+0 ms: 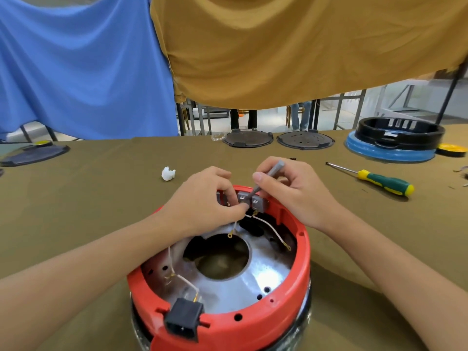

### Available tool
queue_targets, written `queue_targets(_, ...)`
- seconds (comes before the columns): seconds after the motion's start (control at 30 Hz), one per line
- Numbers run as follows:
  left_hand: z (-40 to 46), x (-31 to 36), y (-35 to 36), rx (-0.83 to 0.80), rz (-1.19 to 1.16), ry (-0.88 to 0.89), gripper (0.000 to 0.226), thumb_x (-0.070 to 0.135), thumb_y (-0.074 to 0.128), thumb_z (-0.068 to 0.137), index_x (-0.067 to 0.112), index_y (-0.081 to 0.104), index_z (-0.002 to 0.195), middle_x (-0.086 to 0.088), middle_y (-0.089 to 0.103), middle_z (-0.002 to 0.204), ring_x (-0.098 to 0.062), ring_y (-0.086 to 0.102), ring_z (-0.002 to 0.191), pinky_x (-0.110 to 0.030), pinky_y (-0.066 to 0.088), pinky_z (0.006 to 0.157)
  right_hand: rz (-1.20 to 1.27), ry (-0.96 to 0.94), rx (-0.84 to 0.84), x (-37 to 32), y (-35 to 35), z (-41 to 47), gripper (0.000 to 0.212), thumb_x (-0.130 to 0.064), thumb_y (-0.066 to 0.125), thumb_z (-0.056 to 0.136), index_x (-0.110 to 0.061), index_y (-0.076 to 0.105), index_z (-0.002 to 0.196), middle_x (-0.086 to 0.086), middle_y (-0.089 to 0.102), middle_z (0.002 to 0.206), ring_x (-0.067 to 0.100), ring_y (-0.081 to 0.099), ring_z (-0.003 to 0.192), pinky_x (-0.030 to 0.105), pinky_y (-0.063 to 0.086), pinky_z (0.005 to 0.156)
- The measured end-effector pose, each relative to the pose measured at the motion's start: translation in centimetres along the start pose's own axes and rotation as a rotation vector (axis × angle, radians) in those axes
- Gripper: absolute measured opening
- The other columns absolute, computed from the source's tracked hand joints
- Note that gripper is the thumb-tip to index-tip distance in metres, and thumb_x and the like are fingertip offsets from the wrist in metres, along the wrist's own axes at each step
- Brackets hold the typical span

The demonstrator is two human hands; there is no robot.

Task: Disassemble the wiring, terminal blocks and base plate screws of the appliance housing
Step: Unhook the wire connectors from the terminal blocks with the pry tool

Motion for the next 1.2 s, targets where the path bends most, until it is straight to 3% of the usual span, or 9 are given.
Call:
queue_targets(0.1,0.0,0.5,0.3,0.009,0.040,-0.005,0.016,0.040,0.078,0.074,0.029,0.074,0.064,0.005,0.059,0.130,-0.002,0.049,0.124,-0.031,0.041,0.098,-0.031,-0.011,-0.012,-0.2,0.0,-0.1,0.017,-0.016,0.062,0.098,-0.008,0.065,0.084,0.001,0.066,0.069,0.014,0.060,0.057,0.034,0.046,0.056)
queue_targets(0.23,0.4,0.6,0.5,0.013,0.099,-0.020,0.014,0.035,0.077,0.072,0.026,0.075,0.061,0.008,0.064,0.119,-0.003,0.050,0.124,-0.031,0.044,0.093,-0.057,-0.023,-0.037,-0.3,0.1,0.0,0.016,-0.018,0.062,0.098,-0.008,0.067,0.087,0.004,0.068,0.074,0.020,0.065,0.062,0.042,0.051,0.060)
queue_targets(0.47,0.5,0.8,1.0,0.035,0.063,-0.107,0.020,0.029,0.073,0.072,0.027,0.066,0.053,0.016,0.056,0.117,-0.013,0.053,0.109,-0.047,0.046,0.091,-0.048,-0.044,-0.053,-0.3,0.1,0.0,0.015,-0.019,0.063,0.098,-0.010,0.068,0.087,0.004,0.069,0.073,0.016,0.068,0.063,0.029,0.054,0.059)
queue_targets(0.77,0.3,0.9,1.0,0.063,0.039,-0.084,0.025,0.027,0.072,0.074,0.028,0.063,0.051,0.021,0.056,0.105,-0.011,0.050,0.101,-0.048,0.045,0.089,-0.033,-0.006,-0.047,0.1,0.2,0.2,0.015,-0.019,0.064,0.097,-0.011,0.069,0.086,0.003,0.070,0.071,0.016,0.069,0.063,0.036,0.055,0.062)
queue_targets(1.1,0.2,0.8,1.2,0.074,0.051,-0.076,0.028,0.028,0.074,0.073,0.026,0.061,0.049,0.021,0.056,0.103,-0.010,0.049,0.100,-0.047,0.045,0.089,0.033,0.083,-0.013,1.0,0.4,0.7,0.017,-0.022,0.064,0.097,-0.017,0.068,0.081,0.001,0.070,0.066,0.010,0.066,0.062,0.020,0.048,0.063)
queue_targets(1.2,0.2,0.9,1.1,0.085,0.058,-0.075,0.030,0.028,0.074,0.073,0.027,0.058,0.048,0.021,0.056,0.102,-0.008,0.046,0.097,-0.047,0.044,0.090,0.008,0.058,-0.004,0.9,0.4,0.5,0.017,-0.023,0.063,0.097,-0.016,0.067,0.082,0.002,0.070,0.069,0.014,0.068,0.062,0.024,0.051,0.062)
Point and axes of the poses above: each hand's wrist, its own z-axis towards the middle knuckle, its own y-axis out of the palm, x = y × z, the point moved 6 cm from there along z, towards the middle knuckle
